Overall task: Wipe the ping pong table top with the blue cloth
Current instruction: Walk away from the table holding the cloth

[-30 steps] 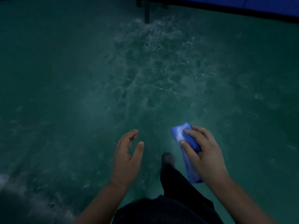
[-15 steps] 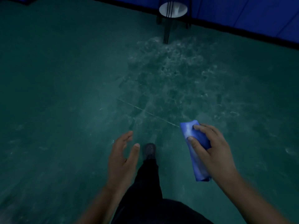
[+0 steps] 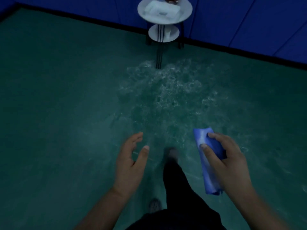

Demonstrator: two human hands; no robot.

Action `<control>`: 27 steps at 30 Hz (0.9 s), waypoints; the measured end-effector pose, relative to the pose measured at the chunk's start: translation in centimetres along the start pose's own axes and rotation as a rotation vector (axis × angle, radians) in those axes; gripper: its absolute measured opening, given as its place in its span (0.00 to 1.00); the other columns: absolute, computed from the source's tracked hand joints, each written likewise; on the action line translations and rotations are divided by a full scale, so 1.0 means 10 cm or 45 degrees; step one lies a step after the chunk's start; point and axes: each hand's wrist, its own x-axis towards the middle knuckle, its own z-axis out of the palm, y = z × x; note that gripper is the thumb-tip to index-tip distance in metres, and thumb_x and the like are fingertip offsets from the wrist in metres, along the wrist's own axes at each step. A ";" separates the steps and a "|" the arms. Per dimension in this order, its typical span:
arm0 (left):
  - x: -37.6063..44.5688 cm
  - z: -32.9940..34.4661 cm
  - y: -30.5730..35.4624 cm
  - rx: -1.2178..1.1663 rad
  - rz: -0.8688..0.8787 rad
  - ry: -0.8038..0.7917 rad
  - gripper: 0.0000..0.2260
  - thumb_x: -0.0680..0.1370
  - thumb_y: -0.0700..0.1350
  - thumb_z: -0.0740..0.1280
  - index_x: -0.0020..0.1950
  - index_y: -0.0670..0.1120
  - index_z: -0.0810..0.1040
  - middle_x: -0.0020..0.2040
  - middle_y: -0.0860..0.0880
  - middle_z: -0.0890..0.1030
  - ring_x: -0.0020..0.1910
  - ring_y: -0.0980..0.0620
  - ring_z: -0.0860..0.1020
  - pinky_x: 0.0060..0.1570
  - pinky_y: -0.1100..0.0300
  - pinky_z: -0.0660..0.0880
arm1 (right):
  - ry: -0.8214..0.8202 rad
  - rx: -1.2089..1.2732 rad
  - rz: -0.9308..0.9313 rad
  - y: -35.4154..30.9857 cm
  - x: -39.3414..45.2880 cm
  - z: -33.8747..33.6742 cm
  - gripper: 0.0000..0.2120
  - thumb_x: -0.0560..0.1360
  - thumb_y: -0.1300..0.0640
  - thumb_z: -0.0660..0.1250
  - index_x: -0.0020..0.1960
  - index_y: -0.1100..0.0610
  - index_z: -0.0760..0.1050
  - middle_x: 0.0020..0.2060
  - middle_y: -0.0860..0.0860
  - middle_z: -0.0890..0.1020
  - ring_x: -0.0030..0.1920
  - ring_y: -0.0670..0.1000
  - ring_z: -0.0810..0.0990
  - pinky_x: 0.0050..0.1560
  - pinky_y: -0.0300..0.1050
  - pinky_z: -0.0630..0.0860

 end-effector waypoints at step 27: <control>7.35 0.52 0.44 -0.049 -0.032 0.191 0.16 0.76 0.49 0.66 0.64 0.50 0.77 0.61 0.53 0.80 0.63 0.54 0.77 0.68 0.46 0.72 | -0.145 0.105 -0.024 -1.18 7.14 2.39 0.14 0.75 0.54 0.73 0.59 0.45 0.77 0.59 0.32 0.74 0.58 0.31 0.73 0.55 0.23 0.66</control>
